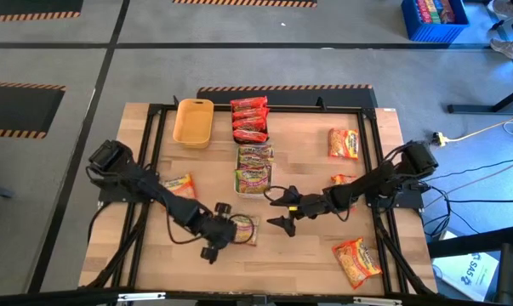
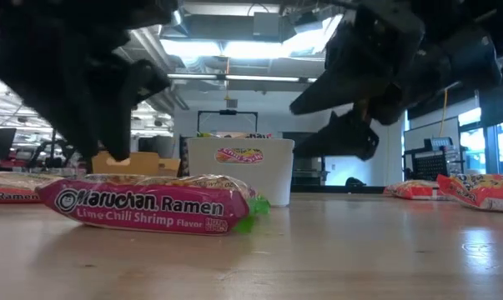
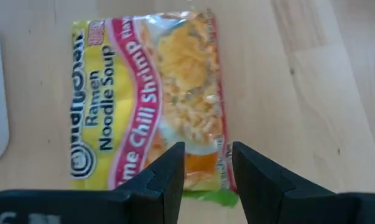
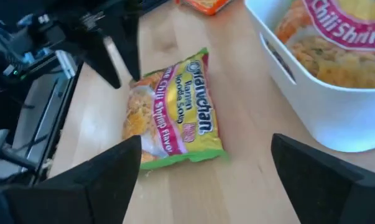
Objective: Sort Maruchan noodles
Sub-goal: Put the green noodle pack into the white bin
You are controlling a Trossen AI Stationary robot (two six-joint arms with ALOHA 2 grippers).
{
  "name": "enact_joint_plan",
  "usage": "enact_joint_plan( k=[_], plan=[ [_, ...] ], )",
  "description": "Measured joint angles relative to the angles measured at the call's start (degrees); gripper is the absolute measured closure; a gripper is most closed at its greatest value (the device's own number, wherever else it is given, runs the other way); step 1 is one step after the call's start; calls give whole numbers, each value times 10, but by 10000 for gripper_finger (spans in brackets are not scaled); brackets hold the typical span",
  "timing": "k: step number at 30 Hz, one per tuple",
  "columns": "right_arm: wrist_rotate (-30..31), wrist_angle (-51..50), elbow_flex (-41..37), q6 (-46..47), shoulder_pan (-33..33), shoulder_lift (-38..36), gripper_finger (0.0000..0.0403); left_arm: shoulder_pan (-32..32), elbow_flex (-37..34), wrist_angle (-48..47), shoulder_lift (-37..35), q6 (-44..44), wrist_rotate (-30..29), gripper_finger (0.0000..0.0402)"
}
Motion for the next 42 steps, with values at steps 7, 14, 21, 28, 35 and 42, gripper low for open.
enact_joint_plan(
  k=[7,14,21,28,35,42],
  plan=[
    [5,7,45,51,-14,66,77,-22,-65,102,7,1,-34,274],
    [-8,-5,97,85,-20,132,84,-10,-104,153,4,3,-39,274],
    [-9,-48,119,111,-20,154,84,-9,-106,162,4,9,-38,274],
    [-85,-48,157,126,-21,181,84,-7,-107,185,6,18,-36,274],
    [-181,-57,195,123,-20,196,84,-5,-107,194,6,29,-30,274],
    [-198,-50,211,104,-19,200,84,-5,-108,216,9,46,-29,274]
  ],
)
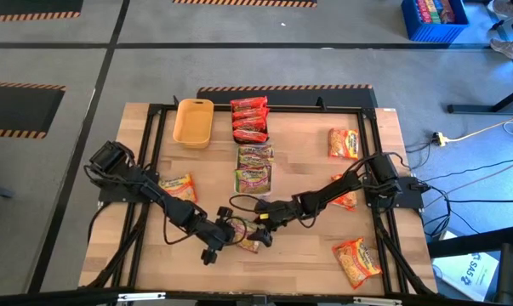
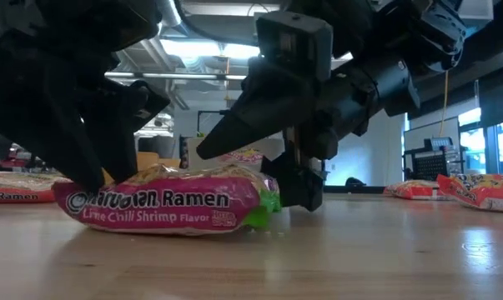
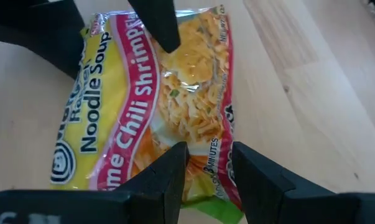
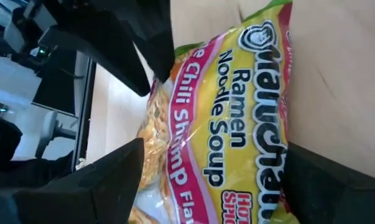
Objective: Sort Maruchan noodles
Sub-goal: Put the green noodle pack into the white bin
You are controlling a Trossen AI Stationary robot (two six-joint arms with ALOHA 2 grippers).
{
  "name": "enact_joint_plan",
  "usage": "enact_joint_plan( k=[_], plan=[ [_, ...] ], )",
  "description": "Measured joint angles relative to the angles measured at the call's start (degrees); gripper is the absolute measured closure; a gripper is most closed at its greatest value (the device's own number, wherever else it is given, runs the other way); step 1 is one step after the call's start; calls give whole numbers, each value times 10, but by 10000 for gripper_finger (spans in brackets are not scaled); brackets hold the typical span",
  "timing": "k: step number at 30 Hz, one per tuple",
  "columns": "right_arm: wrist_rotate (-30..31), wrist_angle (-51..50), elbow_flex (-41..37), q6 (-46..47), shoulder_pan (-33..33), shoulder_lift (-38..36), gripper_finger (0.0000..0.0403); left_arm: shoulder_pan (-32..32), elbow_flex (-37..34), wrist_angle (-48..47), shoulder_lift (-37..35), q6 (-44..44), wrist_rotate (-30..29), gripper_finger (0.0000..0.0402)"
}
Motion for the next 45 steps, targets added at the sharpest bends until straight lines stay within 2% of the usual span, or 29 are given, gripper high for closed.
enact_joint_plan(
  k=[7,10,21,26,32,39,45],
  plan=[
    [8,18,0,-7,0,0,85,0,0,16,0,15,-7,274],
    [10,23,0,-8,0,0,101,-3,0,21,0,15,-3,274],
    [32,16,1,-12,-1,-2,252,-4,0,24,0,17,-11,274],
    [33,14,3,-24,-1,-4,299,-4,1,24,0,16,-9,274],
    [32,9,4,-54,-1,-16,309,-7,34,-43,-19,-2,16,274],
    [44,-65,4,-123,0,-85,310,-23,55,-190,-99,-58,14,274],
    [99,-150,4,-200,-8,-165,310,-61,49,-229,-145,-79,-46,274]
  ],
)
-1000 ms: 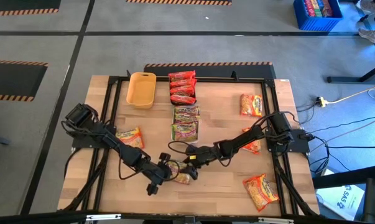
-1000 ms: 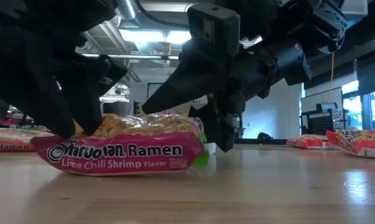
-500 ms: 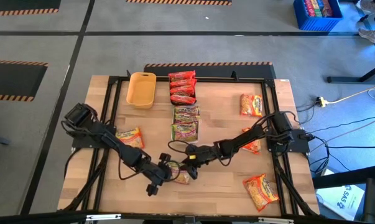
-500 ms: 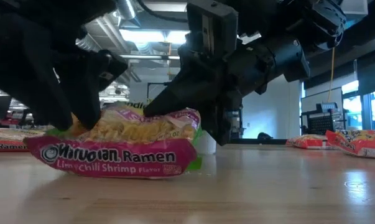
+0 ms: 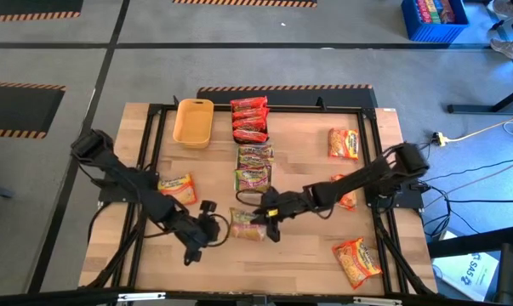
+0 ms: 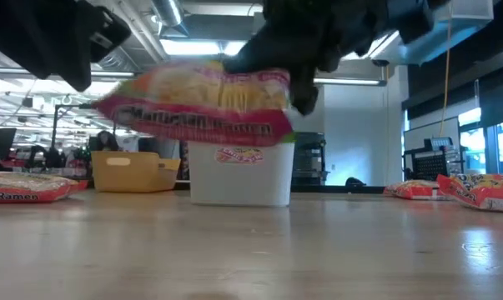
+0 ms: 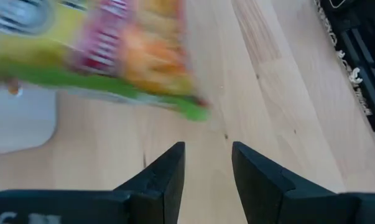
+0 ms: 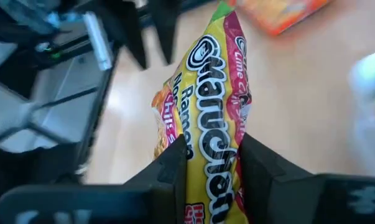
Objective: Sort Maruchan noodles
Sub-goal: Put the green noodle pack into the white bin
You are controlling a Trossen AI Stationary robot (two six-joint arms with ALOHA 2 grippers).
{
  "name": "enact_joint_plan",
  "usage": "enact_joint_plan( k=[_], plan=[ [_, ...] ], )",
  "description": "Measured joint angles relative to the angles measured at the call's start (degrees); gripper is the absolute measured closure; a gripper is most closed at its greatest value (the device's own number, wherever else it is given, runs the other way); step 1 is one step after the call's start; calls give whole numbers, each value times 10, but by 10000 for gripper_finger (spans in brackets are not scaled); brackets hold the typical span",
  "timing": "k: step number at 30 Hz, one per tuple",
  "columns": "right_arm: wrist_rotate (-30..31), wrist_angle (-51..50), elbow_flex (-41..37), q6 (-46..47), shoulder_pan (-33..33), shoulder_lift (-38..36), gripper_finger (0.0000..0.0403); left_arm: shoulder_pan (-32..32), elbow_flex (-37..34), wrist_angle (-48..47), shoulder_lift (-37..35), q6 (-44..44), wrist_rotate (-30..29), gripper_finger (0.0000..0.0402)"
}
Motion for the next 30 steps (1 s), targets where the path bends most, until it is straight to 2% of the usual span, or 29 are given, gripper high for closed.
enact_joint_plan(
  k=[4,9,13,20,30],
  plan=[
    [43,-57,0,-63,-22,-59,310,-16,-12,8,-4,-4,-36,274],
    [94,-94,0,-191,-55,-107,310,-17,-32,17,-4,-10,-72,274],
    [76,-105,-1,-269,-90,-113,310,-15,-49,28,-4,-12,-108,274],
    [64,-145,-2,-296,-137,-105,310,-15,-71,61,-4,-12,-114,274],
    [13,-150,-2,-299,-135,-60,310,-2,-71,62,-4,-11,-118,274]
  ],
)
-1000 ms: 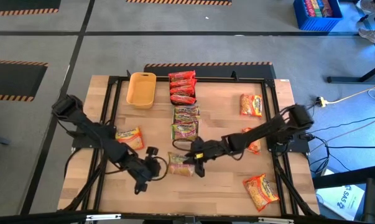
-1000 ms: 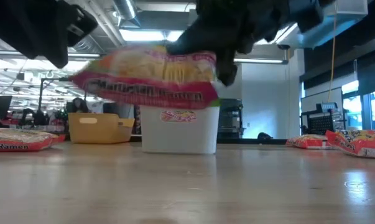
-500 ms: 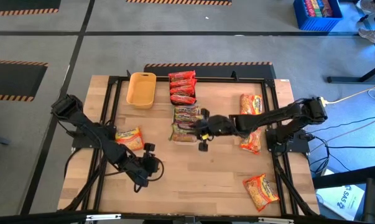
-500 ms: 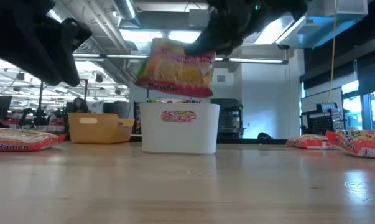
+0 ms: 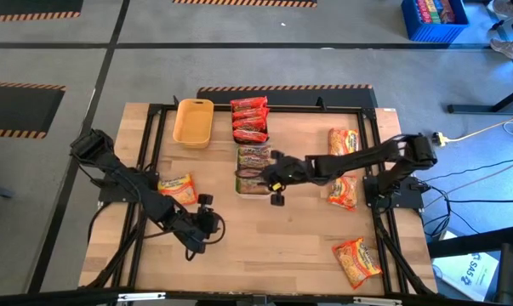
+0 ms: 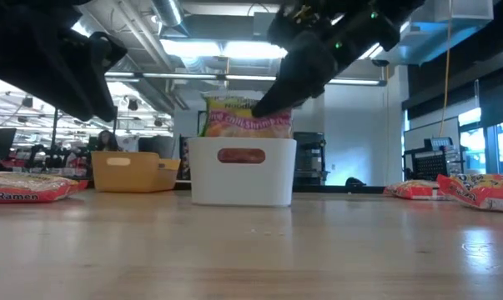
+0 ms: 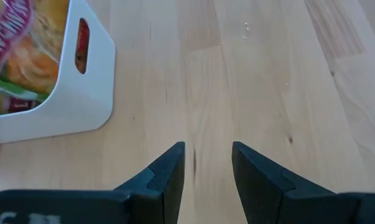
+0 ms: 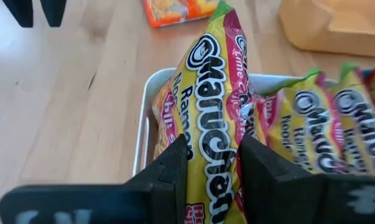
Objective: Sort Maruchan noodles
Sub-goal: Put the green noodle pack into the white bin
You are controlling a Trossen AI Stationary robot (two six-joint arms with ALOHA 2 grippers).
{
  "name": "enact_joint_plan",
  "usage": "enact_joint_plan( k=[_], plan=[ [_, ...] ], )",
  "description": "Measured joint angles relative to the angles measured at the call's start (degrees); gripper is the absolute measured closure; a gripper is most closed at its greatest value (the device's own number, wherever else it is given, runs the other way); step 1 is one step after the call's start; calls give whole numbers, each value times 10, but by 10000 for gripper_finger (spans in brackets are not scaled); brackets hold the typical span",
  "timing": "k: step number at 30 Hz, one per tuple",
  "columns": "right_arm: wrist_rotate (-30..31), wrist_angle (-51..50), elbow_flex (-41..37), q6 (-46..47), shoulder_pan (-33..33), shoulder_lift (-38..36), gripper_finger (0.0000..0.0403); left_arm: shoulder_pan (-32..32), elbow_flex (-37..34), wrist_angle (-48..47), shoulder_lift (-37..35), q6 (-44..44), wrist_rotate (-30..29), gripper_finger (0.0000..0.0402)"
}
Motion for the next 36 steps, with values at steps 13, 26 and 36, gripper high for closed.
enact_joint_plan(
  k=[13,26,36],
  plan=[
    [-6,3,2,2,0,57,311,0,0,1,0,1,-6,274],
    [-16,11,1,46,-1,65,297,12,0,1,0,1,-9,274],
    [-30,-40,4,58,0,45,148,14,0,3,0,6,-4,274]
  ],
)
